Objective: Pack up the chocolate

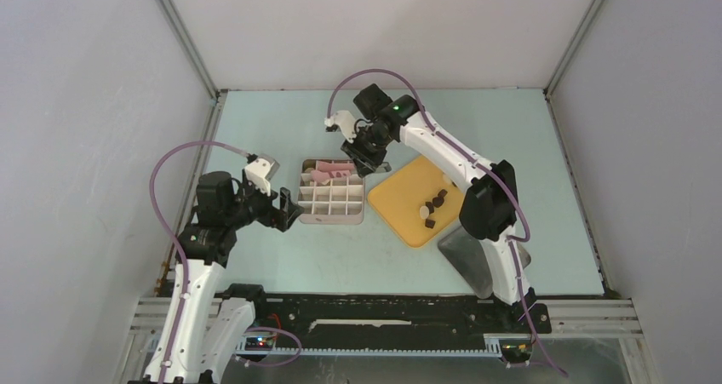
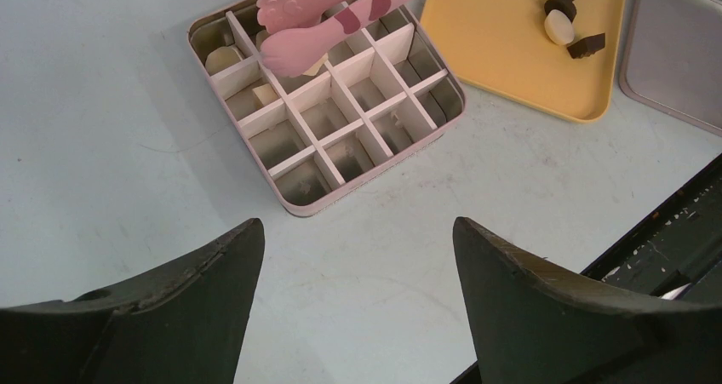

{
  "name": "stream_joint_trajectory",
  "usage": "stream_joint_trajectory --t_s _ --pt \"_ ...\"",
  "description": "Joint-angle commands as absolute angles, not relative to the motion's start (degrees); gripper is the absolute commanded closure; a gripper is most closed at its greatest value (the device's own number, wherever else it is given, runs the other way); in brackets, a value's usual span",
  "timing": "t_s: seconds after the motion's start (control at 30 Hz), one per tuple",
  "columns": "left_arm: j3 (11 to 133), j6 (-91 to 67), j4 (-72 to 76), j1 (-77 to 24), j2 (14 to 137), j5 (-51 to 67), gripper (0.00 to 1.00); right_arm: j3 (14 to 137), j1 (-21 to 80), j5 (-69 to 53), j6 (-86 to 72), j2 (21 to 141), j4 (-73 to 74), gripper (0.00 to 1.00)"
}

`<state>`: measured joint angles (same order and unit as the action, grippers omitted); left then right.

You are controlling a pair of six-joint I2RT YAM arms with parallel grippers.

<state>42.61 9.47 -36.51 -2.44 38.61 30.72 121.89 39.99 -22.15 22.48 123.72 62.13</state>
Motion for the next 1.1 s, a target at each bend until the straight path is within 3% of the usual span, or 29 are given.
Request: stream_joint_trajectory --t_s 0.0,0.13,0.5,0.9,1.07 --pt "41.8 9.0 -34.7 -1.8 38.4 32.1 0.15 125.0 40.1 -22.4 22.0 124.2 61.9 0.69" --pt "41.7 9.0 -34.6 -1.8 38.6 32.2 0.15 125.0 40.1 -22.3 21.8 123.8 61.9 0.64" --pt "41.7 9.1 -34.6 -1.8 38.5 32.4 0.15 121.4 39.2 -20.6 22.1 118.7 62.5 0.66" --pt "41.9 8.7 -34.5 -1.8 40.2 33.5 0.15 86.2 27.9 -10.3 24.2 90.2 58.1 0.68" --pt "42.1 8.6 -34.8 -1.8 41.3 33.4 0.15 77.6 22.1 -9.6 24.4 83.7 60.8 0.69"
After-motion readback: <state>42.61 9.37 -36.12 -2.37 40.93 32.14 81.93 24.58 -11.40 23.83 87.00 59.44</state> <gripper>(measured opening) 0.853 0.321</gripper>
